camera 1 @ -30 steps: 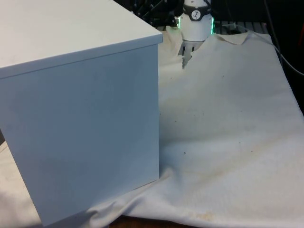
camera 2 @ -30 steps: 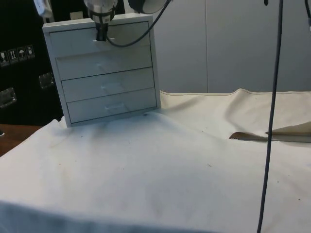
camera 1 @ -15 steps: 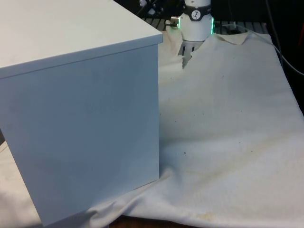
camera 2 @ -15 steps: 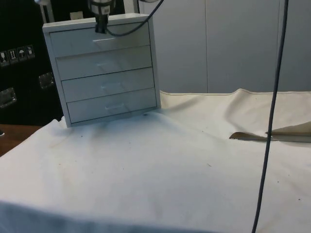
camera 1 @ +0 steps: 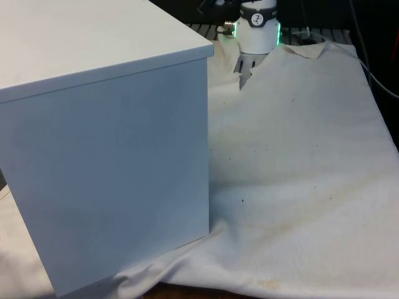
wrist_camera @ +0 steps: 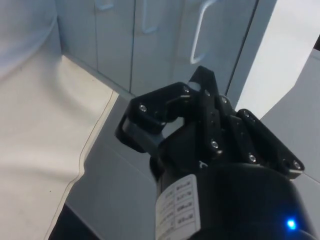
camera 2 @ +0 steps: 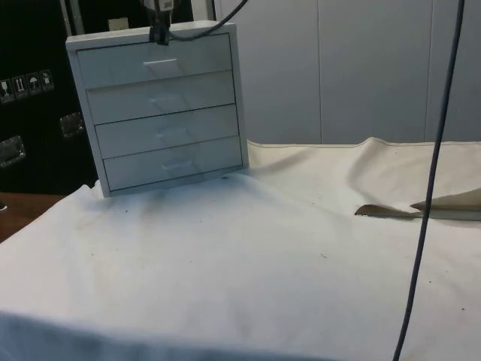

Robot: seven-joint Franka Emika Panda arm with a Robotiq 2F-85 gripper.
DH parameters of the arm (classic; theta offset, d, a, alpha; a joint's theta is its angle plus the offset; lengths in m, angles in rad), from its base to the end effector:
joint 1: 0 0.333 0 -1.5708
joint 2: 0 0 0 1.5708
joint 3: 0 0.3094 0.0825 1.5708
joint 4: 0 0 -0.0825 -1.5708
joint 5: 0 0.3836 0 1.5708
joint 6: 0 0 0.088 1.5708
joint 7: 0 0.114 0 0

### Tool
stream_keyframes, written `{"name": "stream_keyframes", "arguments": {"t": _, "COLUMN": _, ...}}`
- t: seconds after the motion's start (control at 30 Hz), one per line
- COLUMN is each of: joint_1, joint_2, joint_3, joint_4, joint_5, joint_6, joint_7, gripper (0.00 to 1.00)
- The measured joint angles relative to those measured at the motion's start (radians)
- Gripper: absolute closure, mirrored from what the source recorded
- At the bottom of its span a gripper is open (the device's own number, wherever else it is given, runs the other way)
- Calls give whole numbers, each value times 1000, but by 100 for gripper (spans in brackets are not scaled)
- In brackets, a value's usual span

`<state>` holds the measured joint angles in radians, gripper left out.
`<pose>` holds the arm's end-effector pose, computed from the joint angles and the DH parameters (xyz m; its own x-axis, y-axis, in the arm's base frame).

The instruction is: Open the drawer, then close it.

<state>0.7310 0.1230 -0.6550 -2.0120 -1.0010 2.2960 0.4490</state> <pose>0.5972 0.0316 0.4232 0.9059 0.3597 0.2236 0.0844 -0.6706 0.7370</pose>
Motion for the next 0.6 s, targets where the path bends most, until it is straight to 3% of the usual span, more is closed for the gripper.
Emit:
{"name": "stream_keyframes", "arguments": {"t": 0.4, "joint_1": 3, "joint_2": -64, "joint_3": 69, "joint_4": -50, "joint_5": -32, "joint_6": -69, "joint_7": 73, "gripper": 100}}
{"name": "stream_keyframes", "arguments": {"t": 0.6, "joint_1": 2, "joint_2": -64, "joint_3": 69, "joint_4": -50, "joint_5": -33, "joint_6": -72, "joint_7": 74, "gripper": 100}}
